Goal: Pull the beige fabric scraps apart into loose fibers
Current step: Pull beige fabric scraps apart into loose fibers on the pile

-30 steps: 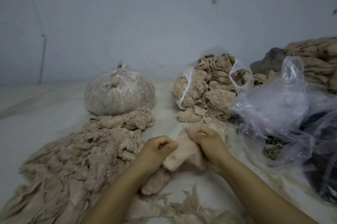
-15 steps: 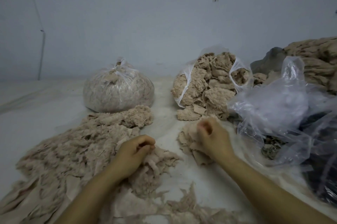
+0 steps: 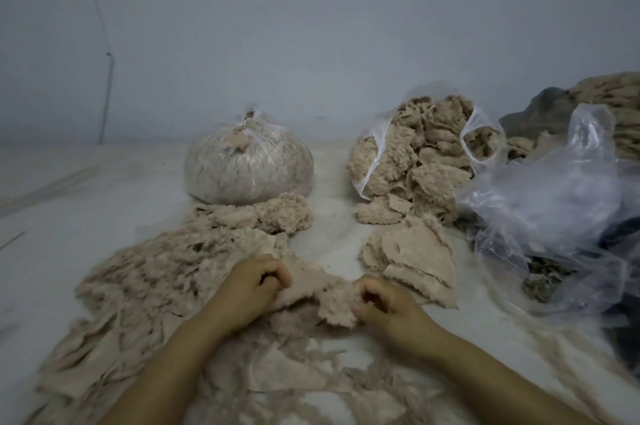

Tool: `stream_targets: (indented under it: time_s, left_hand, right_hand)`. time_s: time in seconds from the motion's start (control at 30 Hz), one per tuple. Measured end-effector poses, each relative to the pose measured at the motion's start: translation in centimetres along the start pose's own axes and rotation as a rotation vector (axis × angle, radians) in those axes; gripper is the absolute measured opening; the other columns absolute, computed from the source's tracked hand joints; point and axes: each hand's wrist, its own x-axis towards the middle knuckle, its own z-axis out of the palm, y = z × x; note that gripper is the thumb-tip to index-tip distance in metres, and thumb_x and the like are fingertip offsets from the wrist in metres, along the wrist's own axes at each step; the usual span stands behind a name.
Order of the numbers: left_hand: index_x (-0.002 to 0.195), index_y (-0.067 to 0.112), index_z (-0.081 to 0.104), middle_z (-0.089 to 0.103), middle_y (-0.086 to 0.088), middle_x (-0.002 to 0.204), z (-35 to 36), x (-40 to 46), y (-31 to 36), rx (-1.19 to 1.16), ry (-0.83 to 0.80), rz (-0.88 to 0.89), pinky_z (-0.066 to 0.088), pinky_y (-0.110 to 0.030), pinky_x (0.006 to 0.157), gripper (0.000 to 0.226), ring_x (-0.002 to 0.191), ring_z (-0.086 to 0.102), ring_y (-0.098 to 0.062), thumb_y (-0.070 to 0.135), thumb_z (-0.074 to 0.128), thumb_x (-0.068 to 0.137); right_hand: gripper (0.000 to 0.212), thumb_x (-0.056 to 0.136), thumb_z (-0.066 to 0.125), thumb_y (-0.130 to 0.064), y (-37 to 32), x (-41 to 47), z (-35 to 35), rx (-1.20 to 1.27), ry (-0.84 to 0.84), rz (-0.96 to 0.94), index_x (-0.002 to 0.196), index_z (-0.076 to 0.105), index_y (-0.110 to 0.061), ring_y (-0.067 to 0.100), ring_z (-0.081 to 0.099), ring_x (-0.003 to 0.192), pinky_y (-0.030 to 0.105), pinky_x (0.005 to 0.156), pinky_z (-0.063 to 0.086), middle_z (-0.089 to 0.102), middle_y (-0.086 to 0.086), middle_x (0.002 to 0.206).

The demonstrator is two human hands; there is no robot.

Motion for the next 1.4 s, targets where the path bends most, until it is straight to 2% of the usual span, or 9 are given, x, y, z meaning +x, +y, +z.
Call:
stream_targets:
  time_s: [0.17, 0.37, 0.5, 0.63, 0.83, 1.0, 1.13, 1.23, 1.4]
  left_hand:
    - [0.123, 0.023, 0.06, 0.051, 0.015, 0.12, 0.8, -0.3, -0.5, 0.211, -0.202, 0.198, 0.034, -0.021, 0.1, 0.036, 0.114, 0.043, -0.005, 0.012, 0.055, 0.089]
    - [0.087, 0.025, 0.064, 0.061, 0.012, 0.09, 0.1, 1.2, -0.5, -0.119, 0.366, 0.005, 0.042, -0.004, 0.071, 0.014, 0.083, 0.06, 0.001, 0.011, 0.063, 0.089]
    - [0.087, 0.031, 0.058, 0.064, 0.011, 0.096, -1.1, 2.5, 0.2, -0.427, 0.453, -0.129, 0.048, -0.01, 0.07, 0.022, 0.091, 0.062, 0.002, 0.01, 0.061, 0.09]
    - [0.083, 0.027, 0.064, 0.068, 0.008, 0.09, -0.1, 1.1, -0.3, -0.218, 0.152, -0.077, 0.047, -0.015, 0.076, 0.019, 0.087, 0.064, -0.01, 0.01, 0.062, 0.089]
    - [0.115, 0.015, 0.064, 0.058, 0.002, 0.111, 2.2, -0.4, -0.4, 0.352, -0.315, 0.141, 0.034, -0.019, 0.086, 0.032, 0.101, 0.049, -0.011, 0.034, 0.061, 0.089]
    - [0.076, 0.009, 0.054, 0.044, 0.008, 0.077, 1.3, -0.4, 0.1, 0.218, -0.301, 0.068, 0.032, -0.013, 0.06, 0.006, 0.066, 0.04, 0.0, 0.01, 0.055, 0.082]
    - [0.078, 0.02, 0.058, 0.05, 0.01, 0.083, 0.8, -0.4, 0.3, 0.131, -0.283, 0.066, 0.035, -0.009, 0.063, 0.009, 0.072, 0.046, 0.001, 0.013, 0.057, 0.084]
    - [0.106, 0.032, 0.059, 0.05, 0.013, 0.108, 1.5, -0.4, 0.1, 0.138, -0.182, 0.078, 0.039, -0.011, 0.076, 0.016, 0.088, 0.049, 0.002, 0.029, 0.054, 0.091]
    - [0.15, 0.023, 0.019, 0.022, 0.005, 0.151, 2.9, -0.2, -2.2, 0.251, -0.254, 0.014, 0.026, -0.015, 0.106, 0.063, 0.135, 0.029, -0.01, 0.036, 0.049, 0.096]
  right_hand:
    - [0.018, 0.09, 0.06, -0.003, -1.3, -0.6, 1.4, 0.41, -0.121, 0.044, 0.08, 0.066, -0.017, 0.011, 0.063, 0.077, 0.023, 0.074, 0.049, 0.067, -0.003, 0.079]
    - [0.016, 0.098, 0.046, -0.002, -2.9, 4.4, -0.1, 0.821, 0.344, 0.159, 0.084, 0.054, -0.005, 0.025, 0.07, 0.076, 0.028, 0.065, 0.058, 0.065, 0.012, 0.078]
    - [0.018, 0.1, 0.044, -0.008, -4.3, 7.7, -1.7, 0.963, 0.483, 0.16, 0.086, 0.057, -0.01, 0.017, 0.071, 0.082, 0.023, 0.064, 0.055, 0.07, 0.003, 0.079]
    - [0.019, 0.1, 0.047, -0.011, -3.4, 8.3, -1.5, 0.853, 0.515, 0.166, 0.083, 0.057, -0.013, 0.015, 0.07, 0.082, 0.022, 0.064, 0.054, 0.07, 0.0, 0.077]
    - [0.016, 0.1, 0.048, -0.012, -4.0, 10.2, -1.8, 0.823, 0.536, 0.142, 0.088, 0.058, -0.012, 0.019, 0.066, 0.095, 0.022, 0.066, 0.053, 0.066, 0.003, 0.09]
    - [0.053, 0.101, 0.047, -0.021, -4.3, 11.8, -2.1, 0.507, 0.384, 0.276, 0.148, 0.022, -0.025, 0.024, 0.057, 0.111, 0.04, 0.088, 0.05, 0.048, 0.001, 0.132]
    - [0.047, 0.087, 0.065, -0.038, -1.9, 8.4, 1.4, -0.118, 0.057, 0.404, 0.128, 0.05, -0.021, 0.021, 0.057, 0.106, 0.035, 0.091, 0.048, 0.057, 0.003, 0.121]
    - [0.015, 0.092, 0.06, -0.029, 0.3, 6.3, 3.3, -0.6, -0.039, 0.198, 0.09, 0.055, -0.016, 0.025, 0.057, 0.093, 0.031, 0.073, 0.042, 0.057, 0.006, 0.092]
    - [0.031, 0.1, 0.046, -0.016, -1.3, 5.3, 1.9, 0.107, 0.455, 0.135, 0.069, 0.04, -0.013, 0.013, 0.04, 0.056, 0.027, 0.056, 0.031, 0.044, -0.006, 0.057]
